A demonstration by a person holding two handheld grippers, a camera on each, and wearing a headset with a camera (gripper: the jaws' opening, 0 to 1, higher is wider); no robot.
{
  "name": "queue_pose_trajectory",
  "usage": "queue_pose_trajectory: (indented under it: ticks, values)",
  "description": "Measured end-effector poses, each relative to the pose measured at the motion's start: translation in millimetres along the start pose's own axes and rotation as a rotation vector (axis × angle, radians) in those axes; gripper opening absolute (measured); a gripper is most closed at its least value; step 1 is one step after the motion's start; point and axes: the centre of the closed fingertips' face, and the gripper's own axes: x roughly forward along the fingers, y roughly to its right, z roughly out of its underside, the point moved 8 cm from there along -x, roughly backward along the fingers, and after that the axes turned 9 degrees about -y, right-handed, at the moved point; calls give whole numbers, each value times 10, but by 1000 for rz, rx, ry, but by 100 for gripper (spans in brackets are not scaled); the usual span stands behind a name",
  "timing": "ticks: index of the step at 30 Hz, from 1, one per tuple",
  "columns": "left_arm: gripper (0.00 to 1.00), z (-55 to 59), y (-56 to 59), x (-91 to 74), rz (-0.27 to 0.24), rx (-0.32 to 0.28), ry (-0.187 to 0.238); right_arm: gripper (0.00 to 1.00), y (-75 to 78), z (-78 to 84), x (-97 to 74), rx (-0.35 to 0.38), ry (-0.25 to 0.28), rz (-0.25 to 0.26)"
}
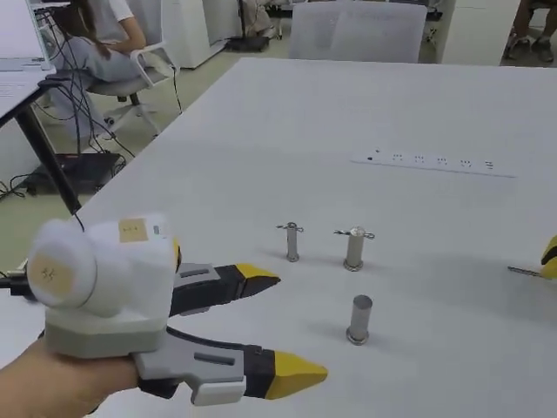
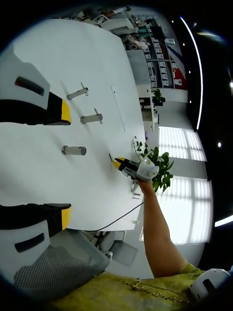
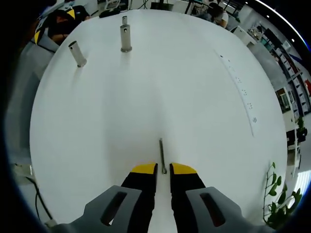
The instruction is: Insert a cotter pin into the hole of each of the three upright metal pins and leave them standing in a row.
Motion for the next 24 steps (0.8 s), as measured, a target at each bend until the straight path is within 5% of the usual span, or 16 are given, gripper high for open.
queue_pose_trajectory:
  ticks: [24]
  values:
    - [63,40,-39,35,8,-12,-22,9,46,-14,99,-42,-58,-67]
